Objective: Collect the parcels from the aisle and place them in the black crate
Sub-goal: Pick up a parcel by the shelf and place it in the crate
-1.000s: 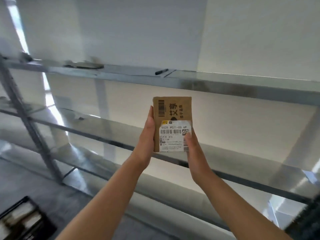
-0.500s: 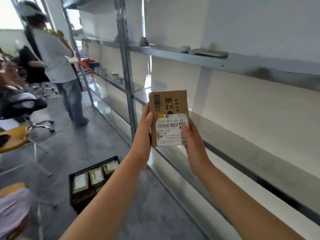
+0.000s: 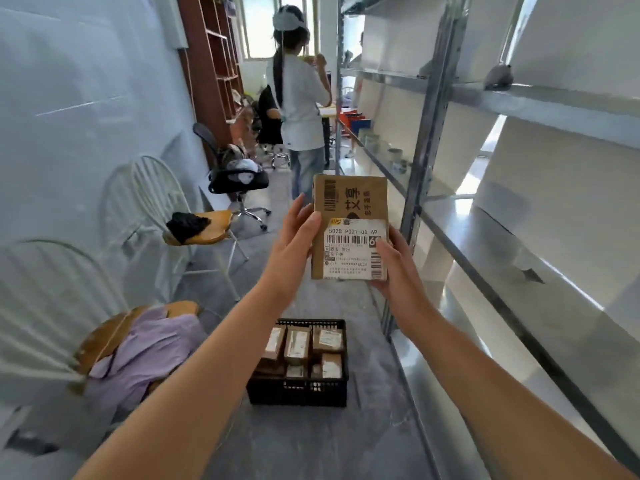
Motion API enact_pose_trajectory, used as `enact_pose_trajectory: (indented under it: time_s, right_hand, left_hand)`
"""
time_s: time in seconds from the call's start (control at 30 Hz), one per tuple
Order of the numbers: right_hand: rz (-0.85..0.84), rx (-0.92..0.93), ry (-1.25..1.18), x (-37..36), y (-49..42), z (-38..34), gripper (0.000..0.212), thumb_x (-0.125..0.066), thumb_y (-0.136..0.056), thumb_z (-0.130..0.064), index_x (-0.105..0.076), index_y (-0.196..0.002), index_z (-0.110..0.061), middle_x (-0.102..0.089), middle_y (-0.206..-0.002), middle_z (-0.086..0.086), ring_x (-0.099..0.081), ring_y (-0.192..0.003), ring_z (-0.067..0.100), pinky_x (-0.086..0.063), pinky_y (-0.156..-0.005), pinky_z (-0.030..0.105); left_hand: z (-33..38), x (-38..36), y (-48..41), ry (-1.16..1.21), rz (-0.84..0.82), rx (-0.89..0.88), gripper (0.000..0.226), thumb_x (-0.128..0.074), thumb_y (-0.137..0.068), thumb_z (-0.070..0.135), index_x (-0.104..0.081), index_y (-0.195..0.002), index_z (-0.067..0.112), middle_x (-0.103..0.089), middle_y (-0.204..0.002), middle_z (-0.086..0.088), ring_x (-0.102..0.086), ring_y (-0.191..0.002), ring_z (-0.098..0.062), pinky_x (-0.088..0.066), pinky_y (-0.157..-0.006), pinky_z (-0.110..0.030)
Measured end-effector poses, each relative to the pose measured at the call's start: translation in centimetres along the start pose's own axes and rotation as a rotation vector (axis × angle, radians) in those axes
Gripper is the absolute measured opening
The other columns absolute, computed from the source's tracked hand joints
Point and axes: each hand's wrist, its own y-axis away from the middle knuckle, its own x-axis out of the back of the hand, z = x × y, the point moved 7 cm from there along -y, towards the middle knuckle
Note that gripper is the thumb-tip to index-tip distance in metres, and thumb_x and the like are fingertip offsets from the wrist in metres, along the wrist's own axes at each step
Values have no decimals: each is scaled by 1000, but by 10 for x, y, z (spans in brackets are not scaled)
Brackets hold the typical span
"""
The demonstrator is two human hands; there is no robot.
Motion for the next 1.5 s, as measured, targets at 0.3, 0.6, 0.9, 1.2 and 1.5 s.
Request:
enact_pose_trajectory:
  time_s: [0.3, 0.6, 0.9, 1.2, 1.5]
  right_hand:
    - [-196, -158, 45, -31, -83, 83, 51, -41, -97, -27, -23, -145, -31, -59, -111, -15, -64, -90, -6, -54, -70, 15]
    - [-125, -325, 85, -49, -182, 193, 51, -43, -97, -31, -24, -144, -30, -63, -119, -4, -66, -104, 13, -54, -90, 44]
    - [-31, -627, 152, -35, -250, 380, 69, -56, -83, -44, -27, -144, -29, -63, -123, -3, -63, -110, 15, -51, -95, 46]
    - [-228, -797, 190, 16, -228, 648, 88, -54, -86, -38, 9, -148, -36, -46, -134, -12, -52, -116, 0, -43, -98, 15]
    - [-409, -1159, 209, 55, -168, 916, 69, -59, -82, -44, -15, -135, -46, -61, -117, 3, -62, -106, 26, -50, -94, 50]
  left_hand:
    - [-62, 48, -52, -56, 57, 108, 45, -35, -97, 42, -35, -141, 37, -61, -129, 1, -60, -116, -19, -50, -92, -43]
    - [-181, 111, -161, -15, -14, 316, 47, -42, -99, 33, -29, -144, 37, -57, -133, -5, -60, -116, -24, -51, -91, -40]
    - [-365, 160, -239, -12, -91, 623, 60, -55, -80, 62, -24, -132, 64, -40, -146, 0, -50, -126, -22, -44, -103, -49]
    - [-629, 193, -212, -60, -84, 807, 77, -57, -70, 75, -22, -137, 61, -32, -150, 1, -45, -130, -18, -35, -110, -44]
    - [-930, 256, -152, -323, -166, 1153, 88, -57, -52, 89, -42, -120, 35, -55, -124, -4, -54, -112, -22, -41, -102, -45]
